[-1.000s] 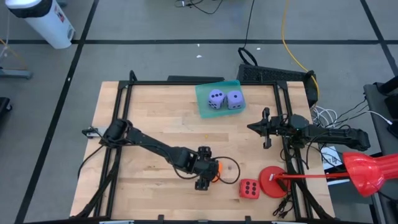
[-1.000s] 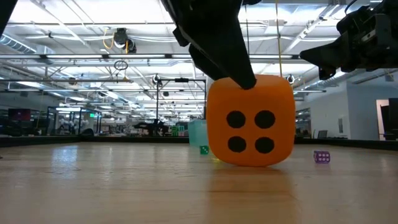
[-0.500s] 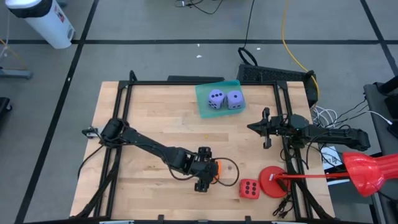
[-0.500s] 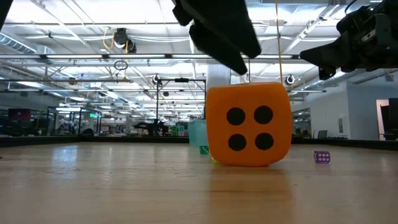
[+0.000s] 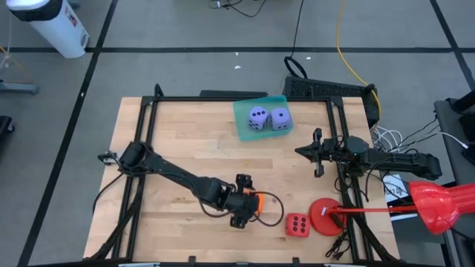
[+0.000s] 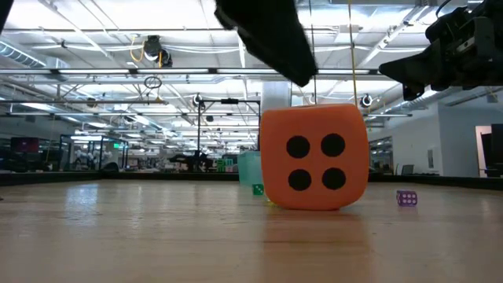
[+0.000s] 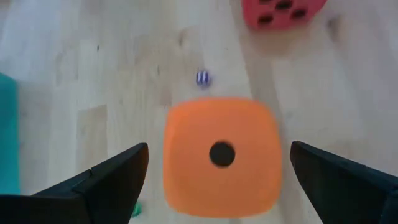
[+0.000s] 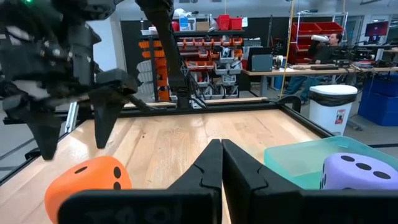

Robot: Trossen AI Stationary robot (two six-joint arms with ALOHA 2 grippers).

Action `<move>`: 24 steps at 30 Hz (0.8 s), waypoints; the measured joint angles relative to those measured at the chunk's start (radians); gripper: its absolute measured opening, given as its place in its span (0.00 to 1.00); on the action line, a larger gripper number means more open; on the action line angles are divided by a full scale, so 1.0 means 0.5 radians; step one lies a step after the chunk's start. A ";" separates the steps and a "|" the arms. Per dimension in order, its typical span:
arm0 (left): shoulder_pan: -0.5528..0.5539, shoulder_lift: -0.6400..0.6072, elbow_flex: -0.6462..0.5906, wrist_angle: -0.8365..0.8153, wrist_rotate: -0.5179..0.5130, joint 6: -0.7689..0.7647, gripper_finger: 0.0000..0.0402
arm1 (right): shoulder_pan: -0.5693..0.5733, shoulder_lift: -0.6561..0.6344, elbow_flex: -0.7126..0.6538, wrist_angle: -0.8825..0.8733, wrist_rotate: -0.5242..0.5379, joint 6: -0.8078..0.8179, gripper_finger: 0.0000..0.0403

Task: Pick & Place Dice
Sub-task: Put the large orange dice into the blue transparent bin

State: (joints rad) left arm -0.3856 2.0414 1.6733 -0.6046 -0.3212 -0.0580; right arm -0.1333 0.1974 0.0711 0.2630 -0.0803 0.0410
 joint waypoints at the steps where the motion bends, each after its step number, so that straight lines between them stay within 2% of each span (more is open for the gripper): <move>1: -0.006 0.007 -0.002 -0.015 -0.025 0.031 1.00 | -0.001 0.000 0.000 -0.001 0.000 0.000 0.00; 6: -0.020 0.002 0.000 -0.004 -0.093 0.071 1.00 | -0.001 0.000 0.000 -0.009 0.000 0.000 0.00; 12: -0.001 0.047 0.000 -0.029 0.004 0.037 1.00 | -0.001 0.001 0.000 -0.009 0.001 0.000 0.00; 24: 0.073 0.129 0.002 -0.031 0.038 -0.050 1.00 | -0.001 0.069 0.001 0.030 0.002 -0.005 0.00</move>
State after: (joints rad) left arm -0.3489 2.1059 1.6745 -0.6203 -0.3020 -0.0829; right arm -0.1337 0.2318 0.0715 0.2778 -0.0792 0.0387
